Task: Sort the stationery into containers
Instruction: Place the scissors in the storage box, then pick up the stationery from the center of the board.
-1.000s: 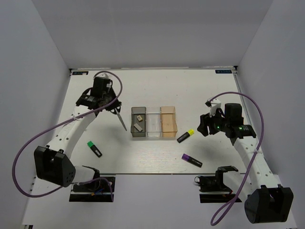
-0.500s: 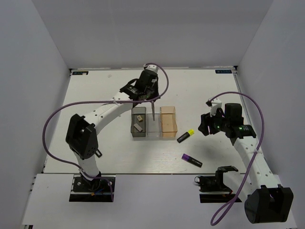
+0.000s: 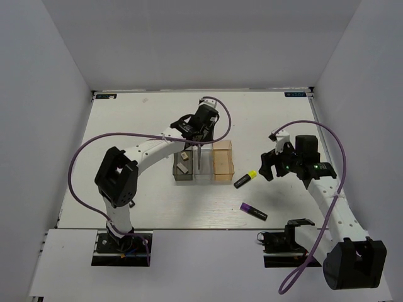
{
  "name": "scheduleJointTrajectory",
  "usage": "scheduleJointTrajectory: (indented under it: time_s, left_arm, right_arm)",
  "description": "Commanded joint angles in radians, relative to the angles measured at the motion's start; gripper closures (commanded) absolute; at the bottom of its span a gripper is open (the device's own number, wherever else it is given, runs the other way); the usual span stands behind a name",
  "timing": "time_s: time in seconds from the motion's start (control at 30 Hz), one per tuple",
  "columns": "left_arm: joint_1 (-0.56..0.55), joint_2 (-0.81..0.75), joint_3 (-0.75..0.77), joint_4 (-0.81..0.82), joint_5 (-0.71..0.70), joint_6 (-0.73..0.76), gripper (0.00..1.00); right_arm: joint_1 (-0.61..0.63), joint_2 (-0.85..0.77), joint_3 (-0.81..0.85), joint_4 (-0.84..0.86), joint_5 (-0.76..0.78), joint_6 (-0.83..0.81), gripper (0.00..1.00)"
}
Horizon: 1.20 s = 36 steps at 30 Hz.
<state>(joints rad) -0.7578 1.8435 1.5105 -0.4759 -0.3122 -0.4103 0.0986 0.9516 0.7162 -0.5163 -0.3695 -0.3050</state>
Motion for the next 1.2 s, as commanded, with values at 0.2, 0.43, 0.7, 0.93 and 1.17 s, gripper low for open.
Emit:
scheduleJointTrajectory:
  time_s: [0.2, 0.43, 0.7, 0.93, 1.17]
  left_arm:
    - [-0.04, -0.03, 0.007, 0.026, -0.03, 0.011, 0.38]
    - [-0.04, -0.199, -0.041, -0.044, -0.068, -0.011, 0.9]
    - [0.098, -0.799, -0.525, -0.273, -0.185, -0.209, 0.33]
    - [0.45, -1.058, -0.852, -0.412, -0.059, -0.357, 0.23]
    - [0.787, -1.09, -0.984, -0.362, 0.241, -0.409, 0.23]
  right_arm:
    - [-0.005, 0.079, -0.061, -0.067, -0.429, -0.788, 0.12]
    - [-0.002, 0.491, 0.26, -0.601, -0.438, -1.621, 0.31]
    - [0.01, 0.759, 0.421, -0.659, -0.375, -1.771, 0.35]
    - [0.023, 0.833, 0.418, -0.531, -0.365, -1.729, 0.35]
    - [0.056, 0.857, 0.339, -0.324, -0.307, -1.631, 0.35]
